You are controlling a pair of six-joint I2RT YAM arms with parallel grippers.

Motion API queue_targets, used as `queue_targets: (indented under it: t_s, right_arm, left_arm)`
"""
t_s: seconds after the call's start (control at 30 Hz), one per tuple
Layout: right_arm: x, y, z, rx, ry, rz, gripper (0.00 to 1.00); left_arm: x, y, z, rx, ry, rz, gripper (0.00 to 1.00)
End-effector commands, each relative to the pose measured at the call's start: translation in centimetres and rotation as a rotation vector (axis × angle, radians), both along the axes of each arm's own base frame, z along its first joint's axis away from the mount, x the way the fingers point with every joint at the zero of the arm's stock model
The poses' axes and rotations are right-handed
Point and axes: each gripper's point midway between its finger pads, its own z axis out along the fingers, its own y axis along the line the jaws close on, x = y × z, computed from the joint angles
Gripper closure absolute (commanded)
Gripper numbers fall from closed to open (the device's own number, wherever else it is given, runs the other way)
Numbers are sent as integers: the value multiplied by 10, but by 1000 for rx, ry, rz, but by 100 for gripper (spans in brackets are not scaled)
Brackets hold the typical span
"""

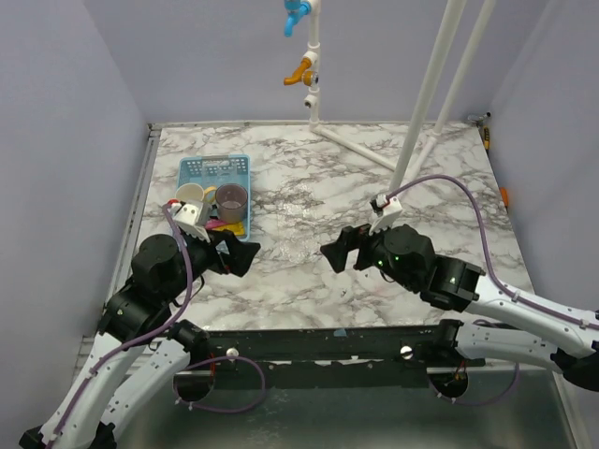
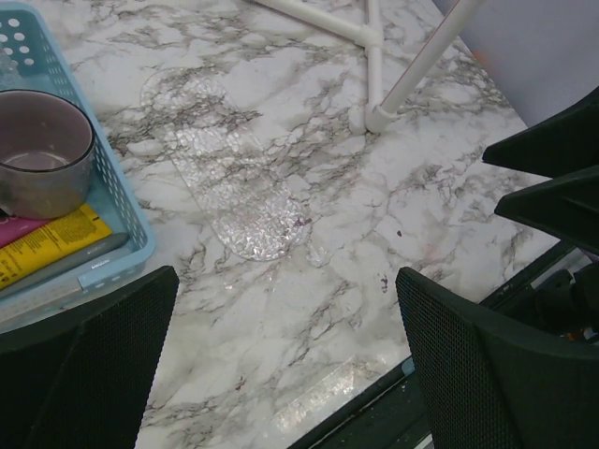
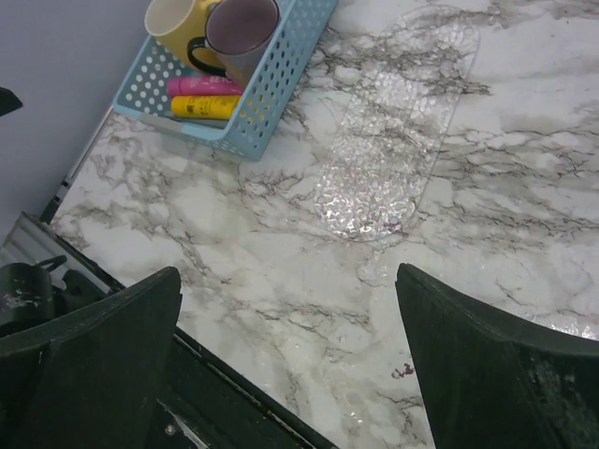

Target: Prepare toiletry sets of a toothbrush and toothpaste on the tray

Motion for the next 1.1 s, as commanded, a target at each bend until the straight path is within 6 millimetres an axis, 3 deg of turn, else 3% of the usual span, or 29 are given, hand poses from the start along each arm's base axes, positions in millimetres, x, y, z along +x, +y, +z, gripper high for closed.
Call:
queue_targets:
  t_s: [0.0,0.3,0.6,0.77,1.07]
  right_arm:
    - [5,-5,-6,-51,29,-55,0]
    - [10,0,-7,-71,28,-58,0]
    - [24,2,-24,-163,51,-123,0]
    - [36,13,-49,-291,93,-158,1]
    - [60,52,-88,-397,147,-187,4]
  left_arm:
    - [5,13,1,-3,-11,81,1]
    - [13,27,-4,-20,35,206,1]
    - [16,35,-9,-4,84,268,1]
    - [13,37,-16,32,106,260,1]
    - [7,30,-35,50,150,212,1]
